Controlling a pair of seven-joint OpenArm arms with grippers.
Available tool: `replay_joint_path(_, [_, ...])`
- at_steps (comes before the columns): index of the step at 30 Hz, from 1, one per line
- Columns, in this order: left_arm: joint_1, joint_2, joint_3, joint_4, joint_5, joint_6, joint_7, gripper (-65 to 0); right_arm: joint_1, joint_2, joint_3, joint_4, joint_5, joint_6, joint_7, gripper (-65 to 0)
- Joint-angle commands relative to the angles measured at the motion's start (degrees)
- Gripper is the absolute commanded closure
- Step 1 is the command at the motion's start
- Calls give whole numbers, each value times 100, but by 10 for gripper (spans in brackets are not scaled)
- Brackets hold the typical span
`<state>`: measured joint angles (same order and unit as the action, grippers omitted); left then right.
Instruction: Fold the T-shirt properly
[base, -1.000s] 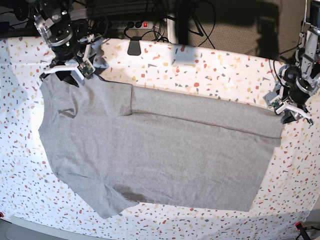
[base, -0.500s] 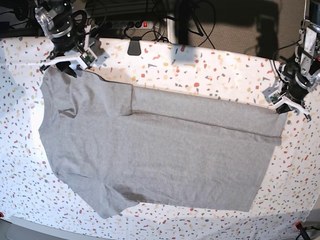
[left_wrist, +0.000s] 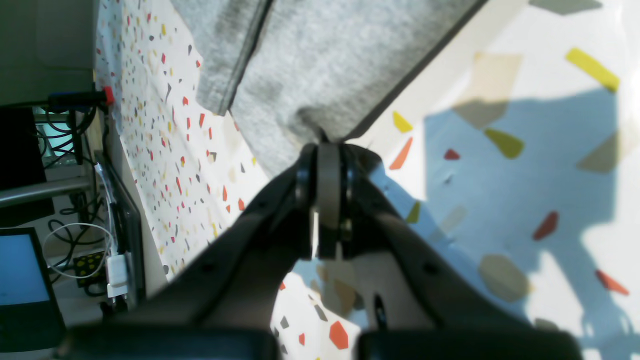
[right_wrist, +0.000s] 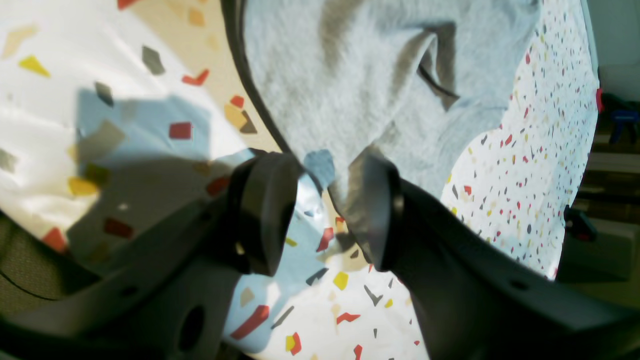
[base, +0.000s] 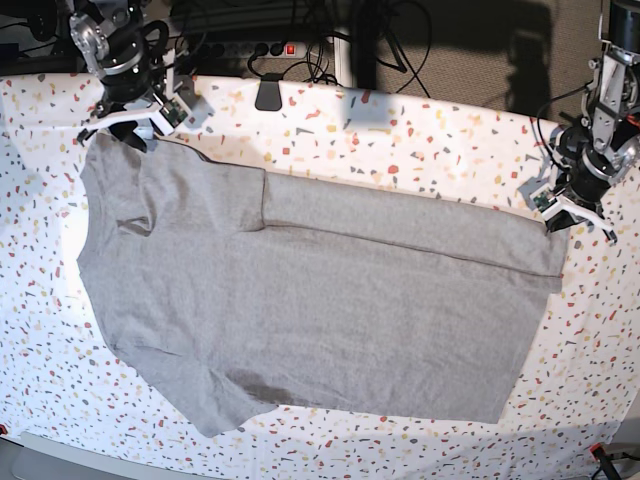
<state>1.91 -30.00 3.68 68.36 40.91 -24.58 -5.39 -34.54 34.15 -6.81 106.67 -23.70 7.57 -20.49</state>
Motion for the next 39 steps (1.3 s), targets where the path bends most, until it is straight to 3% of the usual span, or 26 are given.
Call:
replay_joint_path(1, [-15, -37, -9, 35, 4, -72, -26, 0, 17, 76, 42, 9, -37, -20, 55, -265])
replay_joint_path(13, [-15, -35, -9, 35, 2, -72, -24, 0, 496, 76, 42, -911, -330, -20, 22, -265])
replay_joint_path(19, [-17, -37, -9, 35, 4, -72, -26, 0, 564, 79, 42, -1058, -332, -22, -243, -265])
replay_joint_path(27, [-17, -52, -11, 35, 4, -72, -24, 0, 566, 83, 42, -1058, -334, -20, -986, -265])
replay_joint_path(31, [-17, -50, -11, 35, 2, -70, -26, 0, 566, 107, 87, -1058, -330, -11, -1034, -265])
replay_joint_path(39, [-17, -50, -11, 35, 2, -70, -24, 0, 798, 92, 85, -1060, -13, 428, -769, -245])
